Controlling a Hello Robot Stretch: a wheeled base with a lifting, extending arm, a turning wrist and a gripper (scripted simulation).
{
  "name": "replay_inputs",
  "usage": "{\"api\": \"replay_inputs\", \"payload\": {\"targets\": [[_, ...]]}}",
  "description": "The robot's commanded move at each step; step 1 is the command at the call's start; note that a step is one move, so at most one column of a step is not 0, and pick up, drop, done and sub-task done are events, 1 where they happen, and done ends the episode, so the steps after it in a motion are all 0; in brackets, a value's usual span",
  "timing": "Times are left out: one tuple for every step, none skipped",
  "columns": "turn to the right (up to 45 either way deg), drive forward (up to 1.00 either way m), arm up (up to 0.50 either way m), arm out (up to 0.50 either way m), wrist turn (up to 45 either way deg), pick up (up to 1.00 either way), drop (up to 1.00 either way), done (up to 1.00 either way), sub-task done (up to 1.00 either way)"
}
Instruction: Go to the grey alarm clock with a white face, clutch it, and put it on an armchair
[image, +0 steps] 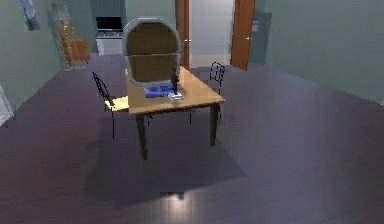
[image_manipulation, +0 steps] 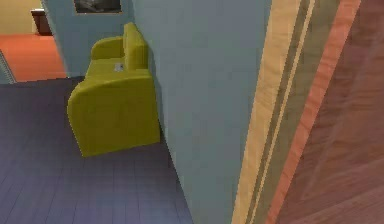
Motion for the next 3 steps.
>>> {"api": "replay_inputs", "payload": {"targets": [[12.0,0.00,0.00,0.00,0.0,0.00,0.00,0.00,0.00],[0.0,0.10,0.00,0.00,0.0,0.00,0.00,0.00,0.00],[12.0,0.00,0.00,0.00,0.0,0.00,0.00,0.00,0.00]]}}
